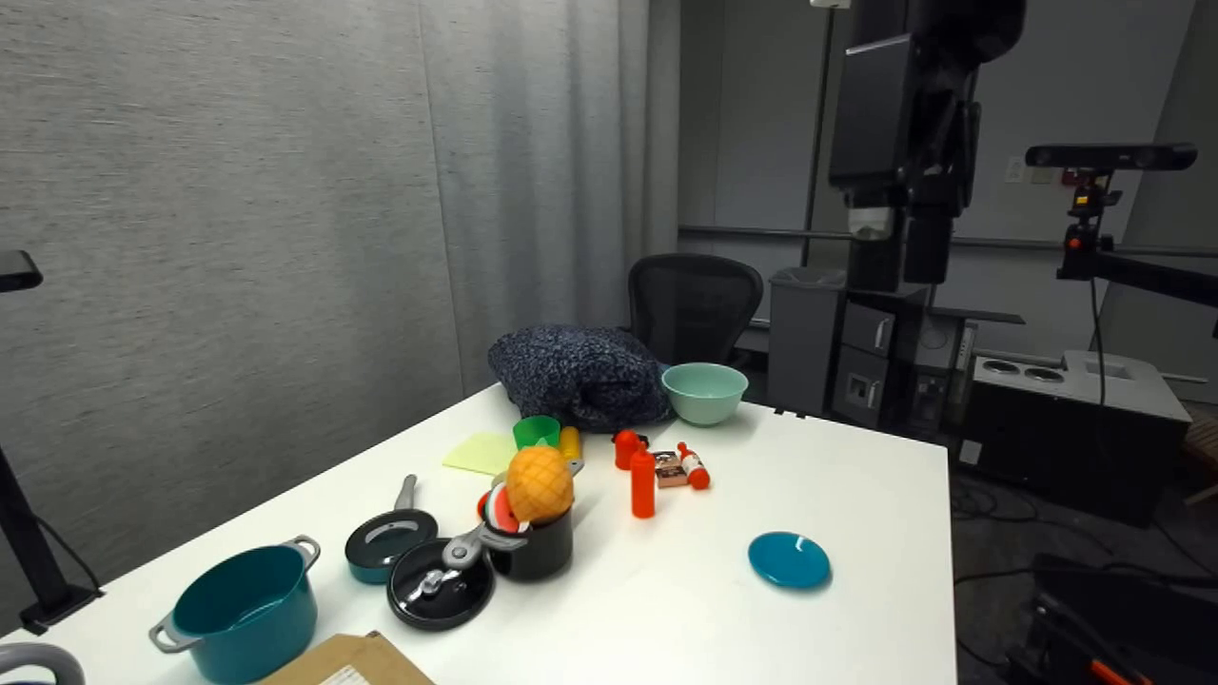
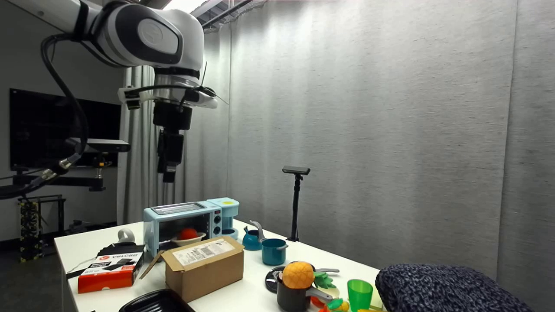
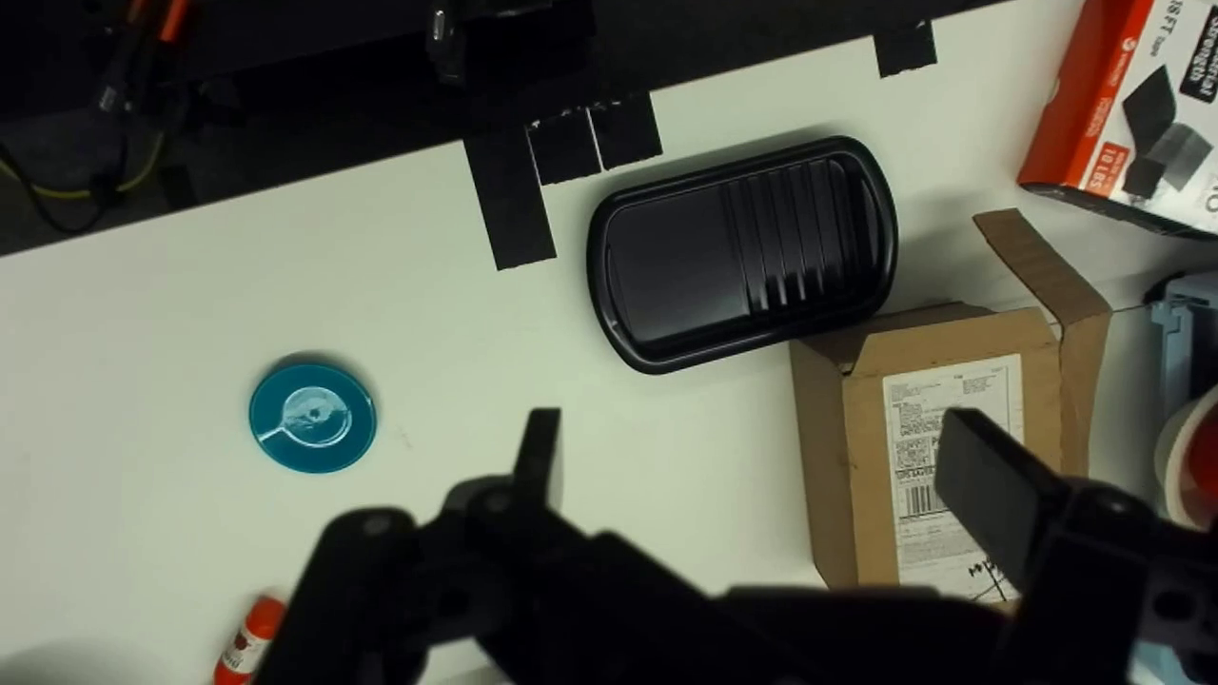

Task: Squeeze the red sauce bottle on the left over the pineapple

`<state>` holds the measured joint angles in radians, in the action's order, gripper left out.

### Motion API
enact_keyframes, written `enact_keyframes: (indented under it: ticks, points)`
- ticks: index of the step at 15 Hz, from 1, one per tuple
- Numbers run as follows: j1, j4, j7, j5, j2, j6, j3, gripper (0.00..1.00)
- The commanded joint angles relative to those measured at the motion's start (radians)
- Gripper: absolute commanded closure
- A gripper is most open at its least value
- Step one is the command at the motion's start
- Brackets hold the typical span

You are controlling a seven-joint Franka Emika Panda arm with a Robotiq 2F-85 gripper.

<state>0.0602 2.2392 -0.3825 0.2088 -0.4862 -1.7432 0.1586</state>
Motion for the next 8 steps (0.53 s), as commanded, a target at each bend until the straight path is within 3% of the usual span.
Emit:
enact_keyframes:
  ticks: [1,8]
  points:
    - [-0.038,0.038,-0.042,-0.043,0.014,-0.128,0.009,0.00]
    - [-0.149,-0.024,-0.246,-0.233,0.244,-0.454,0.004,0.00]
